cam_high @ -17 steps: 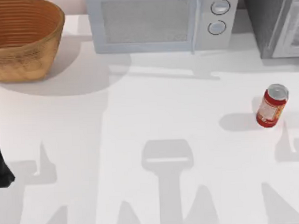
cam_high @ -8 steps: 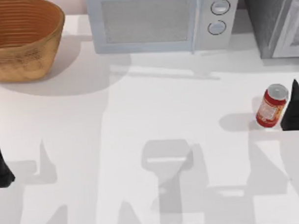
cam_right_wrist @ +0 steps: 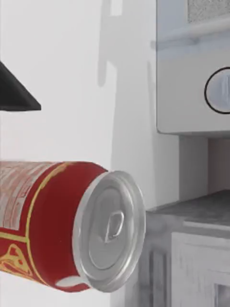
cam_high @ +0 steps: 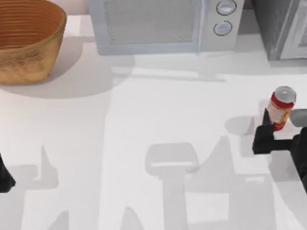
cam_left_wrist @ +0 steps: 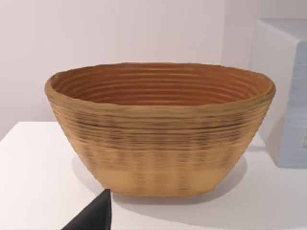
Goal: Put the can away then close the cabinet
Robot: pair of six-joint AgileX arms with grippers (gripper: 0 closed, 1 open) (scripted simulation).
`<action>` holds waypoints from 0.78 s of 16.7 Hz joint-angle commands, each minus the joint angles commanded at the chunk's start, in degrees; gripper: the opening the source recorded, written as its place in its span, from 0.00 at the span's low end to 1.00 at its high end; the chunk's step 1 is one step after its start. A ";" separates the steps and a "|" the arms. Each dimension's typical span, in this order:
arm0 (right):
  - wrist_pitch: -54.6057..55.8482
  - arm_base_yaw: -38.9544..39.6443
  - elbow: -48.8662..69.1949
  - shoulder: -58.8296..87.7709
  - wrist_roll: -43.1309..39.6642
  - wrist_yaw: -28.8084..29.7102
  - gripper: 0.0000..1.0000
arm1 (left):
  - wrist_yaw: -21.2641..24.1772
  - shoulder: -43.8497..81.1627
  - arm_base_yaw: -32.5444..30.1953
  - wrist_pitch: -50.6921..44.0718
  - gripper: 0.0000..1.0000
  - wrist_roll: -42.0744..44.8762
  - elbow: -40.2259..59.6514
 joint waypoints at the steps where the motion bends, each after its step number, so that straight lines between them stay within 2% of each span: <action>1: 2.24 0.58 0.30 2.90 0.18 0.64 1.00 | 0.00 0.00 0.00 0.00 1.00 0.00 0.00; 5: 6.58 1.75 0.89 8.47 0.56 1.93 1.00 | 0.00 0.00 0.00 0.00 1.00 0.00 0.00; 13: 4.33 0.06 4.22 9.36 0.15 0.28 1.00 | 0.00 0.00 0.00 0.00 1.00 0.00 0.00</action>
